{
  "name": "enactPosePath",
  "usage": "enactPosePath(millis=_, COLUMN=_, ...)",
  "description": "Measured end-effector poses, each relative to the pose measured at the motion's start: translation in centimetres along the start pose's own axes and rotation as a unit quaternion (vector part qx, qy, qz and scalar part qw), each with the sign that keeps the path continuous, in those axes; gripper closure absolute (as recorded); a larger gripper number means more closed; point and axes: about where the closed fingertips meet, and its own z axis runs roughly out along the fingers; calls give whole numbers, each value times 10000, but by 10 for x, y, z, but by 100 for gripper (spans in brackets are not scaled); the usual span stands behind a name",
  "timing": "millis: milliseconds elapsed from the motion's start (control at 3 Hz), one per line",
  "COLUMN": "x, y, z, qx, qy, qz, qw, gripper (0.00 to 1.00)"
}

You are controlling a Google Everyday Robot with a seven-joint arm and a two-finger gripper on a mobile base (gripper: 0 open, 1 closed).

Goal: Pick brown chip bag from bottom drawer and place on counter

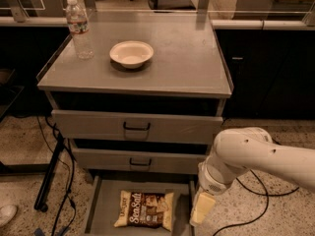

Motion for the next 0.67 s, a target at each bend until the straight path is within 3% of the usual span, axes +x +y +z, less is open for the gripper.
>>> enactPosePath(millis=333, x=0, y=0, z=0, qx=0, qy=0, qz=0, qw=10000, gripper=0)
enactPosePath(millis=667, x=6, y=5, z=29, qx=-218, qy=-2, qz=52, qw=9997, gripper=0)
